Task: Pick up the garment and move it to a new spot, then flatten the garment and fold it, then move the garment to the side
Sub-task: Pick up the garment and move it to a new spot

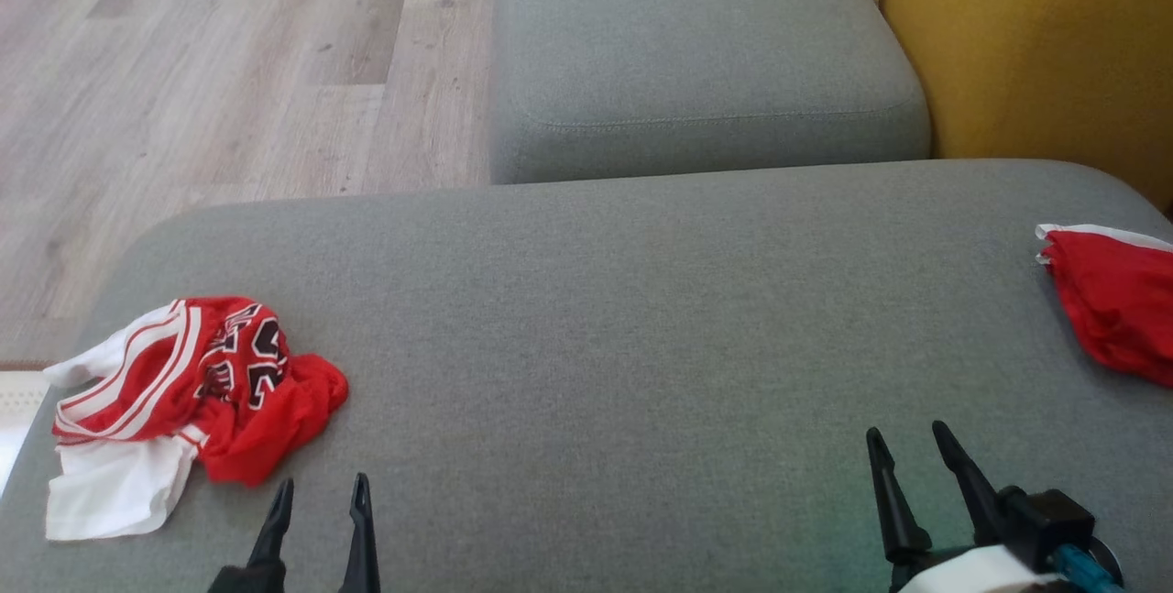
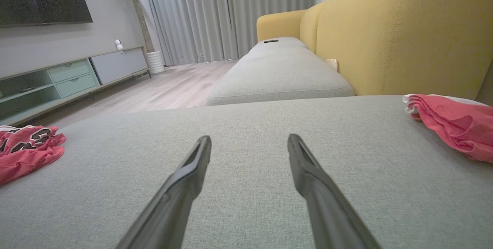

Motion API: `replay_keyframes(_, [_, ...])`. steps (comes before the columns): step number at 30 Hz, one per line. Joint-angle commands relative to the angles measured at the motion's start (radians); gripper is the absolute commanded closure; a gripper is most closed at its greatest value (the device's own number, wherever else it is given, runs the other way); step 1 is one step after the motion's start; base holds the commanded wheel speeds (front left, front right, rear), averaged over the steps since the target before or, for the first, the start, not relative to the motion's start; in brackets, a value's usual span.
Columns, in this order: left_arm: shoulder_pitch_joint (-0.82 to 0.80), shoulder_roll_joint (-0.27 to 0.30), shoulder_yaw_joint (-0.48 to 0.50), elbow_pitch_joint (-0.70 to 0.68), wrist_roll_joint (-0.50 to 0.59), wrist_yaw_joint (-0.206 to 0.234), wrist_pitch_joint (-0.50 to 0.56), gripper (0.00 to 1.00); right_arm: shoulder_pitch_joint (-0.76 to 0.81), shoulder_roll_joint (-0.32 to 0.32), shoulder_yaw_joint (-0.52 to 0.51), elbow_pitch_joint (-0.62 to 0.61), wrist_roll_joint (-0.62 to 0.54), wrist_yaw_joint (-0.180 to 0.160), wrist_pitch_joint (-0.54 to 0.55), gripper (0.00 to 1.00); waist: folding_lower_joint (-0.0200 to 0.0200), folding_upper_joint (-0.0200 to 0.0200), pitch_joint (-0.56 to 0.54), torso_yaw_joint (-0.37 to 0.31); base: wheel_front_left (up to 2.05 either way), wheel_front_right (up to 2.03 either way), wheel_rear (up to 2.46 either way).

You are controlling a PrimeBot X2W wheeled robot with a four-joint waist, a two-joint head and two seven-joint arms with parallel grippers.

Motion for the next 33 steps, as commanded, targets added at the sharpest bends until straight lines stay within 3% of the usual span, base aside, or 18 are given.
replay_keyframes(1, [-0.05,-0.008,0.036,-0.037,0.01,-0.001,-0.005,0.0,-0.025,-0.007,0.016,-0.034,-0.007,0.007,-0.011,0.0,0.0001,0.0,0.002,0.002,0.0,0.0,0.0])
replay_keyframes(11, [-0.057,-0.008,0.041,-0.037,0.017,-0.002,-0.005,0.0,-0.01,0.0,0.018,-0.037,-0.007,0.007,-0.011,0.0,0.0001,0.0,0.011,0.064,0.0,0.0,0.0])
replay_keyframes(26, [-0.061,0.002,0.094,-0.049,0.039,-0.013,-0.005,0.0,-0.022,0.021,0.018,-0.048,-0.005,0.007,-0.011,0.0,0.0001,0.0,0.041,0.294,0.0,0.0,0.0])
replay_keyframes(33, [-0.06,0.009,0.121,-0.057,0.041,-0.016,-0.005,0.0,-0.035,0.029,0.02,-0.046,-0.003,0.007,-0.011,0.0,0.0001,0.0,0.053,0.359,0.0,0.0,0.0])
